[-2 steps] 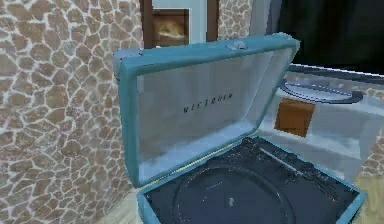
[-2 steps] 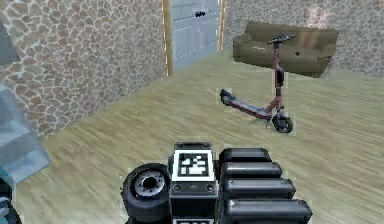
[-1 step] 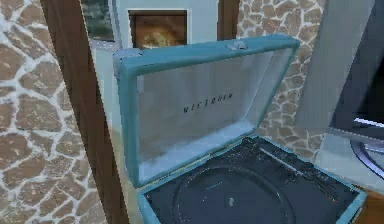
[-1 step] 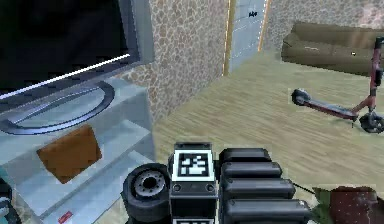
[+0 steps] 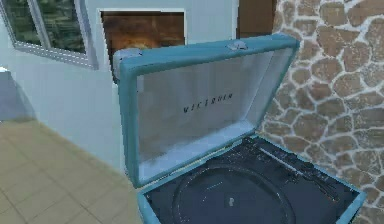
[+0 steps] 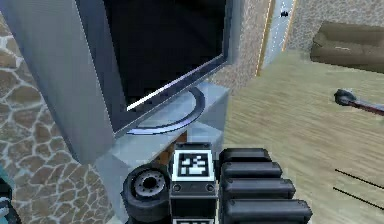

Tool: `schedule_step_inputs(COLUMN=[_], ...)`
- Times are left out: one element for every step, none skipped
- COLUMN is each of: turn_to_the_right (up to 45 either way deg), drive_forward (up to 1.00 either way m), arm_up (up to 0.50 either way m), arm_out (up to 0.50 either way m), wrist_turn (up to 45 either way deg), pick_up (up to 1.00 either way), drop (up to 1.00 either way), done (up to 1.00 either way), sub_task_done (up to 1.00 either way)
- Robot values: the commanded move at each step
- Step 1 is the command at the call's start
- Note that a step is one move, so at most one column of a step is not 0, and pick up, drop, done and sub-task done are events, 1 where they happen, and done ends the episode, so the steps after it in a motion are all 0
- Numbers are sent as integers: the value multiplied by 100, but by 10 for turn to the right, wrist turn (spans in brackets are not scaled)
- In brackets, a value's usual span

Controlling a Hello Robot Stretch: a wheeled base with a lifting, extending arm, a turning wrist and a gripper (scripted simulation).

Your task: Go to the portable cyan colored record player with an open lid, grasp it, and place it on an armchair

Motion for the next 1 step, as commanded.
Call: schedule_step_inputs(turn_to_the_right=[-450], drive_forward=[0], arm_up=[0], arm_out=[0], wrist_turn=[0], pick_up=[0], drop=[0], done=[0], sub_task_done=[0])
